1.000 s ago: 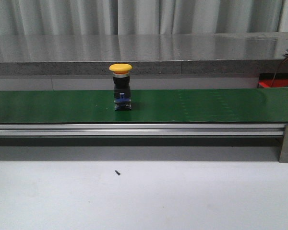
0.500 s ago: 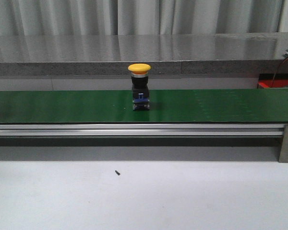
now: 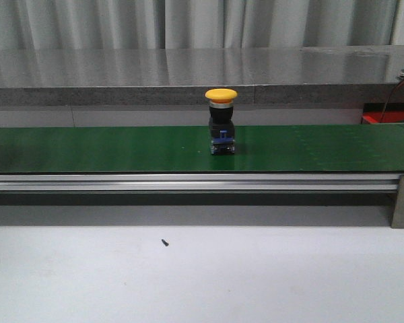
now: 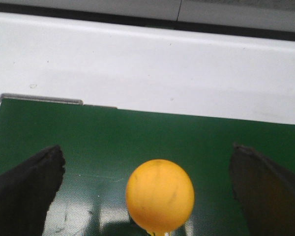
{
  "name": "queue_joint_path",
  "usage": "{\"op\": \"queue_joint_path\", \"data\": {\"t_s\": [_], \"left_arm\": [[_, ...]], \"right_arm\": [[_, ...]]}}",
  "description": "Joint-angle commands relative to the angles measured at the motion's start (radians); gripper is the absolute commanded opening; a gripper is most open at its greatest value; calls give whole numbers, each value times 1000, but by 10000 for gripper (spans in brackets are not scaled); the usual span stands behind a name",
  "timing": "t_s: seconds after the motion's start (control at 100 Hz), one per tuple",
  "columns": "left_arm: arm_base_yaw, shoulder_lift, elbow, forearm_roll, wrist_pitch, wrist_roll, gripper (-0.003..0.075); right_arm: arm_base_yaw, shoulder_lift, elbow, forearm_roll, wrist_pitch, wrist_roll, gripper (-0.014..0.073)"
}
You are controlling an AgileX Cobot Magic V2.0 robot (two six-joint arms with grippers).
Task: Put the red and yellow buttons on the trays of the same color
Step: 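Carry the second yellow button onto the belt and release it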
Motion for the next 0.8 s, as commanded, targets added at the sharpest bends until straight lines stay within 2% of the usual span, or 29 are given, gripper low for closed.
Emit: {"op": "queue_joint_path", "data": {"t_s": [0.0, 0.29, 0.56, 0.68, 0.79], "left_arm": [[-10, -93, -23, -19, -42, 2, 671], [-39, -338, 23, -27, -4, 4, 671], [-145, -678, 241, -32, -63, 4, 667], [-176, -819, 339, -32, -68, 4, 606], [-177, -935, 427, -32, -68, 4, 489]], "right_arm": [[1, -2, -24, 27, -52, -6, -96], [1, -2, -24, 27, -52, -6, -96], [1, -2, -24, 27, -52, -6, -96], [1, -2, -24, 27, -54, -7, -96], [1, -2, -24, 26, -62, -7, -96]]}}
